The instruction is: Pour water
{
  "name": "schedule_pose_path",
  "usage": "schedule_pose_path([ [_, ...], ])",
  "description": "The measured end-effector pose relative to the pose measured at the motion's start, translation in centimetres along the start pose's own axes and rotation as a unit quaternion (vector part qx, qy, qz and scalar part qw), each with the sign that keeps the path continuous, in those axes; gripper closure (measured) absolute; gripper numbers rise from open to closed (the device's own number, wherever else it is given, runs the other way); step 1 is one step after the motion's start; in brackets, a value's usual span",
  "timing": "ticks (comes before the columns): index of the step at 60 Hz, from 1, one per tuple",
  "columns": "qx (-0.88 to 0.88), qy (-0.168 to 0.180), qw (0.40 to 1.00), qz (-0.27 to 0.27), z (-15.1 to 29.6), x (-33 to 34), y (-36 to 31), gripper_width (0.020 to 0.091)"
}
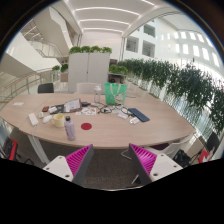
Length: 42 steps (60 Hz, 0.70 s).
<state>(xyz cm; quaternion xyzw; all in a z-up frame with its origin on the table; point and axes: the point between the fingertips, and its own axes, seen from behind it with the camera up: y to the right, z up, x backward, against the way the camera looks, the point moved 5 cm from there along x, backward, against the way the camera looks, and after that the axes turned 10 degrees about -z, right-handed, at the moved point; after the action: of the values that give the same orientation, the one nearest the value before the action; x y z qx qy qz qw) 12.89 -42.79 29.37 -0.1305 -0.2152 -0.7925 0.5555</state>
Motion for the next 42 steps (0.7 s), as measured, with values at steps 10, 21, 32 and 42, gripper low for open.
schedule_pose_path([
  [10,0.000,0.007,1.000,0.003,-0.2,-0.2,-1.1,0.0284],
  [21,0.014,0.063,0.996,0.054,-2.1,-3.1,-8.2,0.0285],
  [32,-0.019,0.064,0.990,0.124,-7.2,-12.7,-19.1,0.0280],
  [42,-0.059,0.093,0.982,0.156,-6.7,-21.6,-28.6,0.0282],
])
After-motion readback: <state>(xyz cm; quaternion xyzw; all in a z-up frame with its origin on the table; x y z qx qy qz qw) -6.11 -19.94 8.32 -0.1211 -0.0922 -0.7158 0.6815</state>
